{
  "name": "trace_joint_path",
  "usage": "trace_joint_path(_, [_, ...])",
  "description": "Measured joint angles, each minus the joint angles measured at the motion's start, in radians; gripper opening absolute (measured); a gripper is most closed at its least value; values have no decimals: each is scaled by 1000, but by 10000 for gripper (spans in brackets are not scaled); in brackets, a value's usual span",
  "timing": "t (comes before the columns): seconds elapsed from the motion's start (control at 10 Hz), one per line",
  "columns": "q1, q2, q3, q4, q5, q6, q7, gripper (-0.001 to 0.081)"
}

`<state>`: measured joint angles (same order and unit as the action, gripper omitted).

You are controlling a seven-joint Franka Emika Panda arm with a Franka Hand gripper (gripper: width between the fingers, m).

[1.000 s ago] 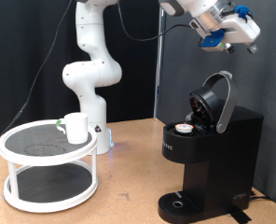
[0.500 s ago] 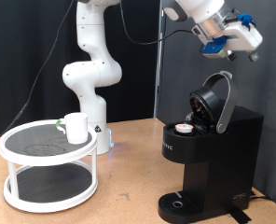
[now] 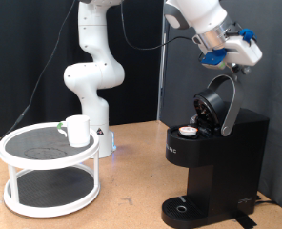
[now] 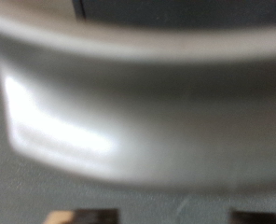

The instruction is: Make a cup of coffee with the keurig machine

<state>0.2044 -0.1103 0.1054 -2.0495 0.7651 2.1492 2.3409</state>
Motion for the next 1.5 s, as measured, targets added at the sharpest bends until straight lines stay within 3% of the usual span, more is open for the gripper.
trace_joint_path(0.1, [-1, 0, -1, -7, 0, 2, 0, 111])
trace_joint_path(0.2, [-1, 0, -2, -11, 0, 7, -3, 34])
trace_joint_path(0.8, [-10, -17, -18, -36, 13, 37, -55, 1])
trace_joint_path(1.5, [-57, -101, -95, -99, 14, -38, -150, 0])
